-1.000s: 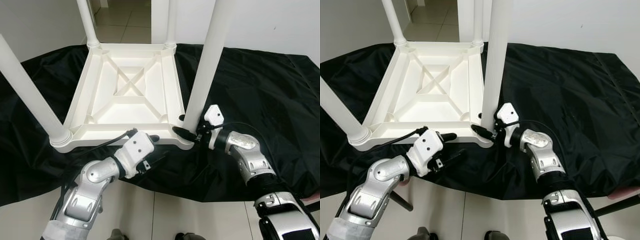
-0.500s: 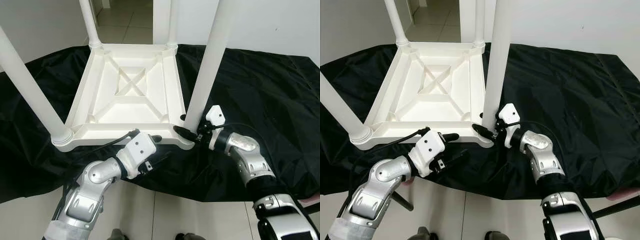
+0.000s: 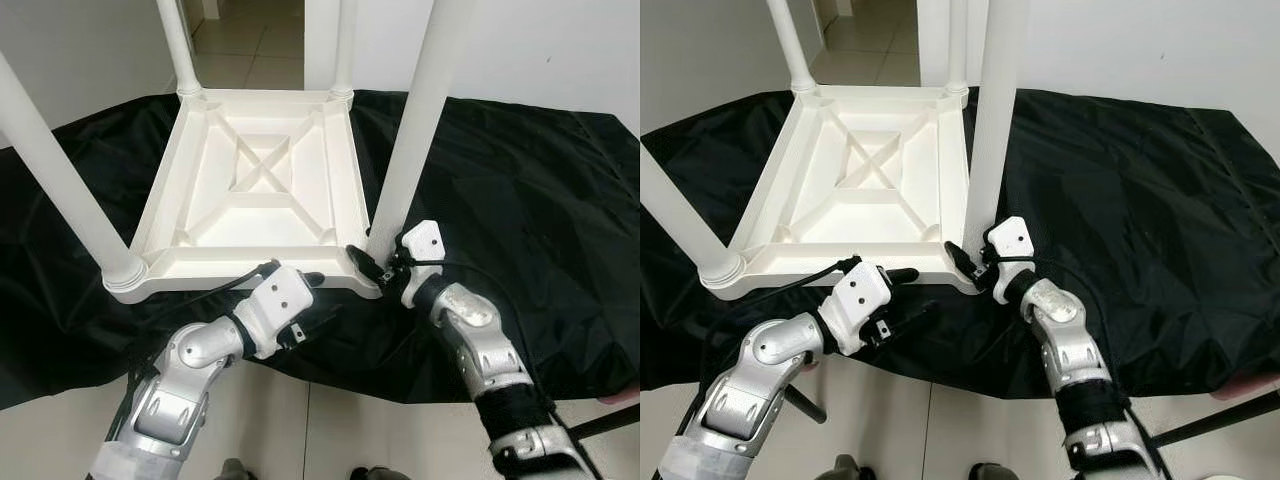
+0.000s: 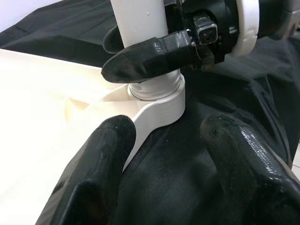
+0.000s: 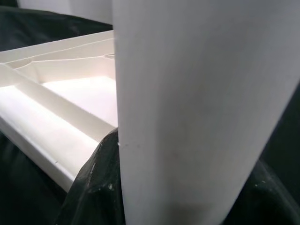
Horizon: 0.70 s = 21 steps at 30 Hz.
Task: Building children table
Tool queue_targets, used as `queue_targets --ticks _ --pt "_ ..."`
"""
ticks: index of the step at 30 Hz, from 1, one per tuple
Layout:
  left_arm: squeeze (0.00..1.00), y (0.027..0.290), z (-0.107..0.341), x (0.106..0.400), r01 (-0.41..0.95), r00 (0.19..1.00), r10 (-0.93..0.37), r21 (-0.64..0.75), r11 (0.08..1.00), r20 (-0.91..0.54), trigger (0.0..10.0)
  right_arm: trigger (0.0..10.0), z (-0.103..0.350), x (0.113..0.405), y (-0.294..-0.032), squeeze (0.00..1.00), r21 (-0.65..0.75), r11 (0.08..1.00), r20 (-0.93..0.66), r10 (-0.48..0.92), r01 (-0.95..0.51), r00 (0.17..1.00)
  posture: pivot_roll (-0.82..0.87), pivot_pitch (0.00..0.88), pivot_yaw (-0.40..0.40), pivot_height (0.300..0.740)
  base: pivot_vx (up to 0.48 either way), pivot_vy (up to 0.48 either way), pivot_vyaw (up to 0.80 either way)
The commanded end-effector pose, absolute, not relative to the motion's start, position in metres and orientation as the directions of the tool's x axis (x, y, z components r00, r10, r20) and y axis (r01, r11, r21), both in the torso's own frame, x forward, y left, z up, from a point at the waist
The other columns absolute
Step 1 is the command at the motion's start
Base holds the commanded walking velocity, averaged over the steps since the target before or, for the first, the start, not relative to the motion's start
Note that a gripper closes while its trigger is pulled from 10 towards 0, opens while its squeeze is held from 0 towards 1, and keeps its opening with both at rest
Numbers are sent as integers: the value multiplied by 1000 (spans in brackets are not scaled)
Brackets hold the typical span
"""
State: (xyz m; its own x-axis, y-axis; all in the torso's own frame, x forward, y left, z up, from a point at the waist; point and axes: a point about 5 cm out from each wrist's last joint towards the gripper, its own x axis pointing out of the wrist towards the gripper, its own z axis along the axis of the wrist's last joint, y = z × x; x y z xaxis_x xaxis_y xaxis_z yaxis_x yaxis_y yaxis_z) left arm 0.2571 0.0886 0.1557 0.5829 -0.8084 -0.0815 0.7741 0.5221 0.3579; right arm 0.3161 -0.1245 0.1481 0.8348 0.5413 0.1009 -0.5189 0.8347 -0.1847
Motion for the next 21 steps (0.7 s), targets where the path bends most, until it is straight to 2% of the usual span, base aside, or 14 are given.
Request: queue_targets --ticks 1,8,10,16,21 --pt "0 92 153 261 728 642 -764 363 581 -66 10000 10000 133 314 -133 0 -174 883 33 448 -437 893 -54 80 17 740 0 0 0" --pt "0 91 152 259 732 639 -766 362 577 -69 10000 10000 126 302 -124 0 -98 958 29 272 -268 962 -55 83 16 740 0 0 0" --pt "0 91 152 259 732 639 -766 362 577 -69 10000 10000 126 302 -124 0 -98 958 29 272 -268 962 -55 83 16 740 0 0 0" --pt "0 91 154 260 725 646 -761 361 586 -61 10000 10000 134 295 -101 0 -8 993 61 122 -122 991 -41 93 11 740 0 0 0" --pt "0 92 154 259 726 646 -761 360 587 -62 10000 10000 139 293 -91 0 -29 995 83 100 -98 992 -42 96 17 740 0 0 0"
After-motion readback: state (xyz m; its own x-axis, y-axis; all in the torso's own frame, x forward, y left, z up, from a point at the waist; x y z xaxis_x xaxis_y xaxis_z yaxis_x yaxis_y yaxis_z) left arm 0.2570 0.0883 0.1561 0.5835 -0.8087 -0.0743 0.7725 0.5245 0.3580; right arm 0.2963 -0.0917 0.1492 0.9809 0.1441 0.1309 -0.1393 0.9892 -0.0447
